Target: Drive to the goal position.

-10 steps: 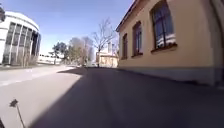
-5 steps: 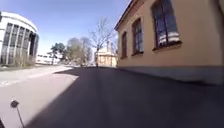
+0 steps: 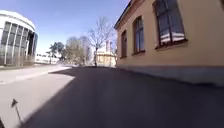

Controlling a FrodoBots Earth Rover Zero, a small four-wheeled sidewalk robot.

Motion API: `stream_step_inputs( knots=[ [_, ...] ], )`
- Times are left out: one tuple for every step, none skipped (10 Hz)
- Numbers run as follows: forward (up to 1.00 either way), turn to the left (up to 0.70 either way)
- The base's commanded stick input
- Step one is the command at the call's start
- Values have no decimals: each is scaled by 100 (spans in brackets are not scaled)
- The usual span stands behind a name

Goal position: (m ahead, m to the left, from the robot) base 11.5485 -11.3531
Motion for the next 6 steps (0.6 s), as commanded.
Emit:
stream_step_inputs(
  knots=[
    [85,0],
    [85,0],
    [85,0],
    [85,0],
    [85,0],
    [85,0]
  ],
)
